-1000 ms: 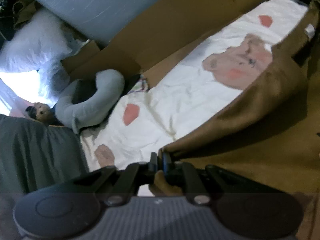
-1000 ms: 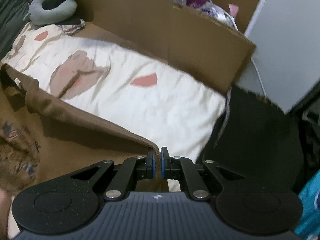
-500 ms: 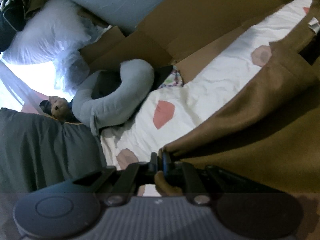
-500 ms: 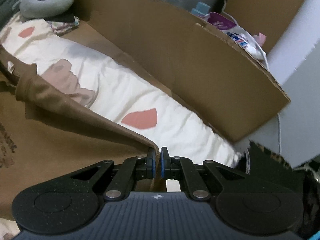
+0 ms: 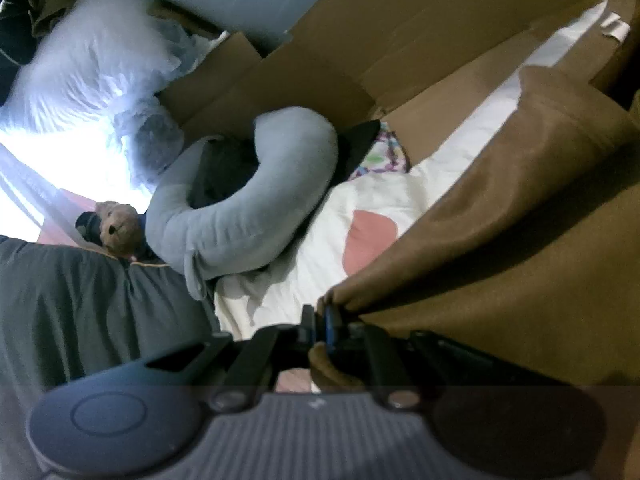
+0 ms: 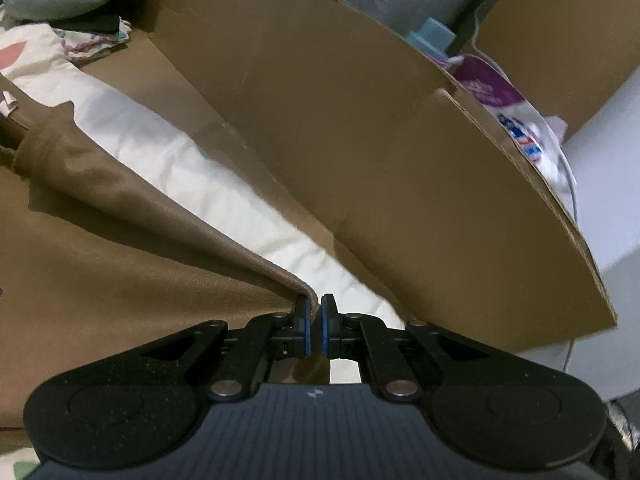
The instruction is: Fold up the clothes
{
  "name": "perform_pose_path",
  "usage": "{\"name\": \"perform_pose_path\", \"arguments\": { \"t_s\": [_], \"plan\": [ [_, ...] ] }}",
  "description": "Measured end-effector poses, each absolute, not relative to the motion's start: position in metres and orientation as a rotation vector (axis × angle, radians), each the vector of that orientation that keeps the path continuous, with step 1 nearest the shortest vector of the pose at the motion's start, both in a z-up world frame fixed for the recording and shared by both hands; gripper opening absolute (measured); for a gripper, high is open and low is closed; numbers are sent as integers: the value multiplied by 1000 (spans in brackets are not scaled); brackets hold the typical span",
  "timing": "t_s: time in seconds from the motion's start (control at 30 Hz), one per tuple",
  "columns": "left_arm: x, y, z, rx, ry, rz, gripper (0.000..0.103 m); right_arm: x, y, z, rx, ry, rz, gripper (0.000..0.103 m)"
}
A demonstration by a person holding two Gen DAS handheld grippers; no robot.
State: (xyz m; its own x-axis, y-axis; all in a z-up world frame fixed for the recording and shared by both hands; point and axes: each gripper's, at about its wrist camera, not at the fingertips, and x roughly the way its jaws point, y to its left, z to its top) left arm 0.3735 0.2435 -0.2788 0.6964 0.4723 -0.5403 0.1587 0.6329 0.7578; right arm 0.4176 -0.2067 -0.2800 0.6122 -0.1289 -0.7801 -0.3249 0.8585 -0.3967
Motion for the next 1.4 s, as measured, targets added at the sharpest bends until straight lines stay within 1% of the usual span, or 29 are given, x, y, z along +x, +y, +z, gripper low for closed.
{"name": "perform_pose_path", "arguments": {
  "t_s": [0.37, 0.93, 1.0, 1.07, 1.1, 1.13, 1.17, 1.2, 1.23, 1.27, 1.3, 1.33, 1.37, 1.4],
  "plan": [
    [406, 251, -297, 864, 842, 275, 5, 466, -185, -304, -638, 932, 128, 3],
    [450, 262, -297, 894, 833, 323, 5, 502, -165, -307, -668, 891, 95, 3],
    [459, 266, -306, 841, 904, 321, 5, 506, -161, -314, -667, 889, 100, 4],
    [467, 269, -324, 767, 1038, 302, 7, 509, -157, -323, -647, 894, 109, 6],
    [467, 266, -334, 785, 1065, 305, 9, 510, -156, -330, -633, 913, 111, 11],
    [464, 260, -343, 819, 1071, 309, 7, 510, -157, -337, -621, 945, 119, 17],
    [462, 256, -348, 851, 1068, 309, 8, 509, -157, -343, -610, 975, 126, 19],
    [459, 251, -352, 881, 1057, 305, 8, 504, -157, -345, -602, 973, 135, 23],
    [456, 246, -355, 911, 1046, 302, 12, 500, -158, -346, -593, 969, 144, 31],
    [453, 245, -355, 921, 1038, 296, 14, 497, -160, -345, -593, 957, 155, 36],
    [451, 245, -353, 917, 1031, 289, 16, 493, -161, -344, -592, 945, 167, 46],
    [449, 246, -349, 904, 1023, 285, 21, 489, -162, -343, -589, 935, 178, 50],
    [448, 248, -345, 885, 1014, 282, 28, 487, -165, -340, -582, 931, 183, 50],
    [446, 249, -341, 869, 1004, 277, 31, 485, -168, -338, -575, 927, 189, 50]
  ]
}}
